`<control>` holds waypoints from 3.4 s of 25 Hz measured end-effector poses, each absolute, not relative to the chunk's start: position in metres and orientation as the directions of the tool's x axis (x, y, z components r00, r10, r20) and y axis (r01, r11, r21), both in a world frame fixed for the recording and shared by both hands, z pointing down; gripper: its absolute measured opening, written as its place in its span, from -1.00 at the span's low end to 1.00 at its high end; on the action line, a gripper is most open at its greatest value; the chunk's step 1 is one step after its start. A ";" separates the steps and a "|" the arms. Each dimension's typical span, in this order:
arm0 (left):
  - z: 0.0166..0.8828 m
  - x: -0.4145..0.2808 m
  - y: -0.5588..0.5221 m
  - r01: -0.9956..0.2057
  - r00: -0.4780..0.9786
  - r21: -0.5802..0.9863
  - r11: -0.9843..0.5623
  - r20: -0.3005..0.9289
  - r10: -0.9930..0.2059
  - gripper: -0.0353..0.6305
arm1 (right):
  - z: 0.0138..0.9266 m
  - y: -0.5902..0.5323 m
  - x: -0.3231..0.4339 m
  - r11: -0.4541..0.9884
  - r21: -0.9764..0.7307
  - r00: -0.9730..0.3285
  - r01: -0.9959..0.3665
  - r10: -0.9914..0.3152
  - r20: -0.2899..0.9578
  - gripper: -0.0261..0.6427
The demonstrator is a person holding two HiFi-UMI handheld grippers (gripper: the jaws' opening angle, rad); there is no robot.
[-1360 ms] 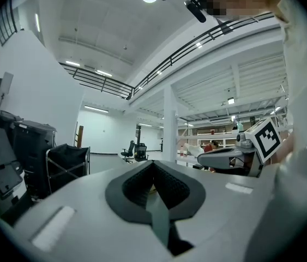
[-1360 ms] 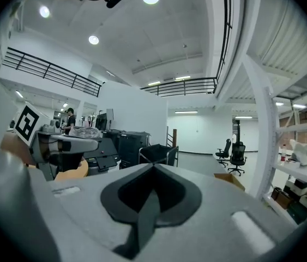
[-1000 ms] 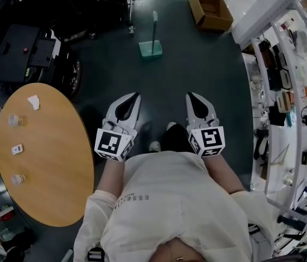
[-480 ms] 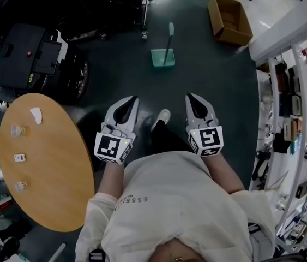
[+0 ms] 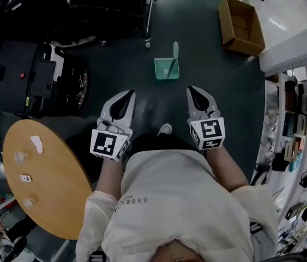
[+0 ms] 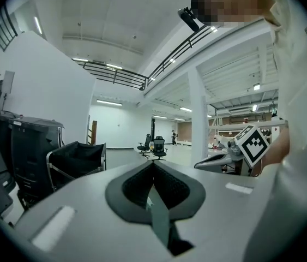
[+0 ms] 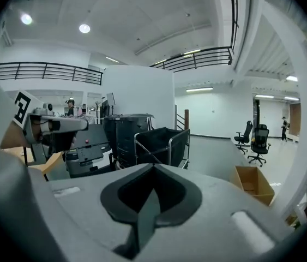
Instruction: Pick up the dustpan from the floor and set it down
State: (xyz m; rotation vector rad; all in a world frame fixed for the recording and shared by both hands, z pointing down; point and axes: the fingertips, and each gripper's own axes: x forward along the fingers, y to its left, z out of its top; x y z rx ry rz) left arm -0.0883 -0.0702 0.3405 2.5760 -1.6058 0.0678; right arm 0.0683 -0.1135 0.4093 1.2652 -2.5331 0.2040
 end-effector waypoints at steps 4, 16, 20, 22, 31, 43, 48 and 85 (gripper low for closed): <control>0.350 -0.093 -0.118 -0.889 0.458 0.031 -0.458 0.120 -0.881 -0.84 | 0.424 -0.159 0.063 0.605 0.015 -0.554 -0.796 -0.738 0.385 -0.96; 0.435 -0.091 -0.257 -0.858 0.512 0.099 -0.503 0.221 -0.830 -0.84 | 0.520 -0.290 0.064 0.504 -0.022 -0.417 -0.863 -0.689 0.592 -0.96; 0.479 -0.104 -0.308 -0.883 0.466 0.085 -0.461 0.268 -0.843 -0.84 | 0.557 -0.325 0.056 0.445 -0.050 -0.365 -0.894 -0.660 0.656 -0.88; 0.496 -0.109 -0.324 -0.890 0.455 0.112 -0.443 0.283 -0.844 -0.84 | 0.580 -0.334 0.047 0.443 -0.089 -0.371 -0.892 -0.608 0.702 -0.61; 0.546 -0.123 -0.367 -0.890 0.455 0.183 -0.419 0.283 -0.844 -0.84 | 0.681 -0.385 0.028 0.319 -0.200 -0.343 -0.926 -0.494 0.799 -0.24; 0.586 -0.138 -0.347 -0.896 0.442 0.221 -0.384 0.375 -0.815 -0.84 | 0.751 -0.397 0.025 0.307 -0.159 -0.275 -0.938 -0.386 0.880 -0.62; 0.582 -0.137 -0.340 -0.887 0.458 0.241 -0.394 0.358 -0.814 -0.84 | 0.744 -0.393 0.030 0.291 -0.149 -0.259 -0.945 -0.390 0.883 -0.83; 0.357 -0.059 -0.087 -0.854 0.521 0.055 -0.518 0.079 -0.850 -0.84 | 0.479 -0.079 0.138 0.346 -0.203 -0.379 -0.916 -0.583 0.719 -0.85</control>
